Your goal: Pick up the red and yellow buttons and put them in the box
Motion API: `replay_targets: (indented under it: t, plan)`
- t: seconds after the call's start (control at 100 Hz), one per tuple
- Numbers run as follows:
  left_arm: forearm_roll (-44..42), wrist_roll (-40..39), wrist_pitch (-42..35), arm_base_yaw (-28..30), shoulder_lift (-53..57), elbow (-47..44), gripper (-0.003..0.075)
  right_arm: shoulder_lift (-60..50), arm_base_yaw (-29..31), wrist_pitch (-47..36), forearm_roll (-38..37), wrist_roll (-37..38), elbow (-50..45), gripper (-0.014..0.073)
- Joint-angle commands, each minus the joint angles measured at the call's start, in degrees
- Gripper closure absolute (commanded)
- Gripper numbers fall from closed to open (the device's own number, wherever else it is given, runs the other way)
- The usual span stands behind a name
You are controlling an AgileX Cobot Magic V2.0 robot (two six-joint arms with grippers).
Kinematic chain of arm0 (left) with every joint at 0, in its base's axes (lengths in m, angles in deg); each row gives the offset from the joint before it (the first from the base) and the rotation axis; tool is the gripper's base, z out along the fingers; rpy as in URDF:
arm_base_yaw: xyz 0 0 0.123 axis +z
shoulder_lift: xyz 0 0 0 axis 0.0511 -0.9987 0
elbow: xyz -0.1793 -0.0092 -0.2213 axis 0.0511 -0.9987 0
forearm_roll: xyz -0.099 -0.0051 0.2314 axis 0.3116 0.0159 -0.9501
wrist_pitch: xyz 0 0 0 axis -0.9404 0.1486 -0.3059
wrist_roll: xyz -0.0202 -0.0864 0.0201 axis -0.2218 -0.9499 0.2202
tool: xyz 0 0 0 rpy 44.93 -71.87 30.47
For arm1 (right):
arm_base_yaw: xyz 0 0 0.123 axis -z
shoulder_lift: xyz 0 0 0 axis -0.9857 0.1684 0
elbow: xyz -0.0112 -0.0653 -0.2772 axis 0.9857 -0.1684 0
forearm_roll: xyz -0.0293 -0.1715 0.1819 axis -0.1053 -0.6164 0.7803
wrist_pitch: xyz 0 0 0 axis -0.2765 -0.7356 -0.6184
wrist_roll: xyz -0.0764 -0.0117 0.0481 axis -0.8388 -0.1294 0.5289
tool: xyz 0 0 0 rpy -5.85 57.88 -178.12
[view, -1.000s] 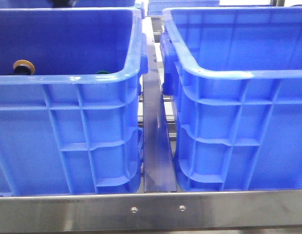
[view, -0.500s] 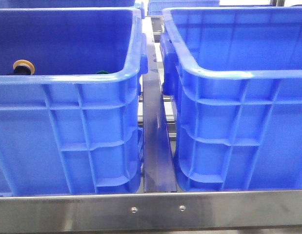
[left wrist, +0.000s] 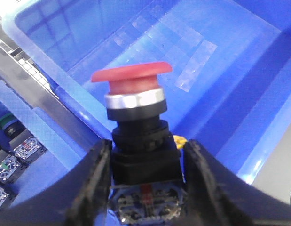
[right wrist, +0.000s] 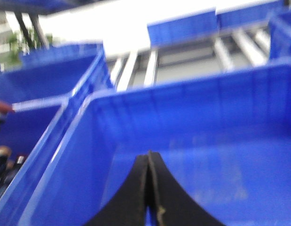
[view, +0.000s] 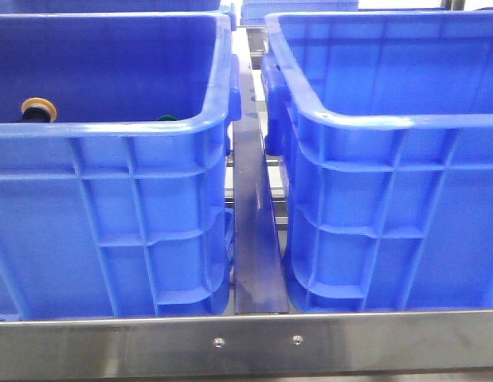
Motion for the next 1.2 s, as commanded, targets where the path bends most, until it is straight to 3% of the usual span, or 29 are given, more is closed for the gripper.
replay_targets:
  t: [0.0, 0.12, 0.33, 0.45, 0.57, 0.67, 0.82, 1.07, 1.19]
  plan:
    - [-0.6, 0.1, -4.3, -0.5, 2.3, 1.9, 0.0741, 7.2, 0.2, 7.3, 3.7, 0.2, 8.2, 0.0662]
    - [-0.6, 0.1, -4.3, -0.5, 2.3, 1.9, 0.0741, 16.0, 0.2, 16.6, 10.9, 0.2, 14.8, 0.0662]
    - [-0.6, 0.1, -4.3, -0.5, 2.3, 1.9, 0.0741, 24.0, 0.2, 16.8, 16.7, -3.7, 16.4, 0.0634]
    - [-0.6, 0.1, -4.3, -0.5, 2.3, 1.9, 0.0741, 27.1, 0.2, 16.0, 21.3, -4.4, 16.4, 0.0456]
    - [-0.6, 0.1, -4.3, -0.5, 2.3, 1.9, 0.0741, 29.3, 0.2, 14.0, 25.5, -4.5, 16.4, 0.0173]
    - [-0.6, 0.1, -4.3, -0.5, 2.3, 1.9, 0.0741, 30.8, 0.2, 11.9, 29.4, -5.1, 16.4, 0.0046]
    - [-0.6, 0.1, -4.3, -0.5, 2.3, 1.9, 0.0741, 35.2, 0.2, 10.5, 40.6, -13.7, 16.4, 0.0046]
    - [-0.6, 0.1, -4.3, -0.5, 2.3, 1.9, 0.0741, 46.0, 0.0, 11.7, 68.6, -38.9, 17.0, 0.0046]
    - [-0.6, 0.1, -4.3, -0.5, 2.3, 1.9, 0.0741, 50.6, 0.0, 14.5, 75.0, -44.8, 18.7, 0.0046]
